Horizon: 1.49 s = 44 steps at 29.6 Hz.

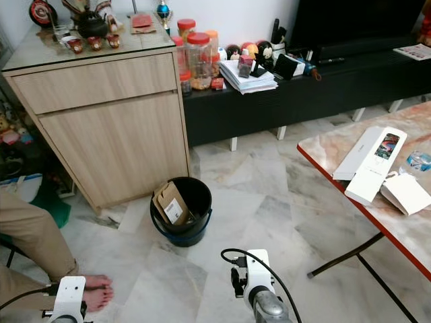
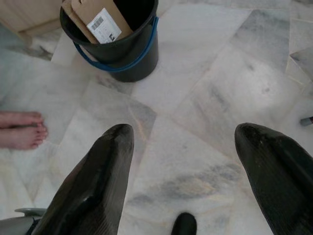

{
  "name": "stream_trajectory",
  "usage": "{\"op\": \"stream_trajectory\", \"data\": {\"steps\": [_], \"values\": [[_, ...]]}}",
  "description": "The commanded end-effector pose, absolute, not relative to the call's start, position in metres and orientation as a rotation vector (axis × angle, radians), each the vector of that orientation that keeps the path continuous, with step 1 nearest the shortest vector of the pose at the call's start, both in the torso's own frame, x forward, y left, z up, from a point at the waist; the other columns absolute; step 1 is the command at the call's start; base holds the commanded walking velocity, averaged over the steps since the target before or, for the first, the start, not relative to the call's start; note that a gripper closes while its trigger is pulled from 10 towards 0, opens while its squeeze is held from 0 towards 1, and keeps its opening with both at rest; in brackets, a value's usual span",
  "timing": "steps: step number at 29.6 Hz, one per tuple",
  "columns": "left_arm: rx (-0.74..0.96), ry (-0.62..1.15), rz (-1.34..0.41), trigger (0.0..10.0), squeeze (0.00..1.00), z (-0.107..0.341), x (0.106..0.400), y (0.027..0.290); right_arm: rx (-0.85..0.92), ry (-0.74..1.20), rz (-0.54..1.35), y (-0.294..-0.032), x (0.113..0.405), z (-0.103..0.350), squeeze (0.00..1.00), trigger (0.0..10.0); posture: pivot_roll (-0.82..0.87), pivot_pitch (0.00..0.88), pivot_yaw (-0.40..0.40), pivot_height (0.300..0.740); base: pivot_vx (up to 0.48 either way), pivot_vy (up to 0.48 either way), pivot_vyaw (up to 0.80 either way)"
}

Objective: Picking trash to rubbish bin

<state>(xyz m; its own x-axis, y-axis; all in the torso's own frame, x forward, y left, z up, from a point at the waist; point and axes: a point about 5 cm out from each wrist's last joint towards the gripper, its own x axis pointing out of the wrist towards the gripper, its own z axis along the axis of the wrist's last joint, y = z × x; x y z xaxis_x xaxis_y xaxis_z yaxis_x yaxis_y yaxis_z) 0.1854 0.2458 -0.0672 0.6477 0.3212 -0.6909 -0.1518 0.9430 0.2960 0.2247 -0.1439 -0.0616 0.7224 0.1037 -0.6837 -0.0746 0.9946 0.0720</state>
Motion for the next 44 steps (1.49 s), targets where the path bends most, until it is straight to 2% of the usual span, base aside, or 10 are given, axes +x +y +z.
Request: {"op": "stream_trajectory", "data": {"steps": [1,13,39,44], "values": [[0.237,0.824,0.278,10.0,0.00,-0.067,0.184,0.249,0.057,0.784,0.078,-0.146,0.218,-0.066,0.00,10.0,-0.03,0.000,0.022,0.740,0.000,0.000,-0.80],[0.239,0.840,0.279,10.0,0.00,-0.069,0.179,0.250,0.031,0.921,0.049,-0.155,0.180,-0.087,0.00,10.0,-0.03,0.000,0.023,0.740,0.000,0.000,-0.79],[0.242,0.842,0.292,10.0,0.00,-0.069,0.179,0.251,0.041,0.912,0.041,-0.154,0.185,-0.085,0.00,10.0,-0.03,0.000,0.020,0.740,0.000,0.000,-0.79],[0.286,0.865,0.269,10.0,0.00,-0.070,0.178,0.251,0.043,0.919,0.039,-0.154,0.182,-0.086,0.00,10.0,-0.03,0.000,0.021,0.740,0.000,0.000,-0.79]]}}
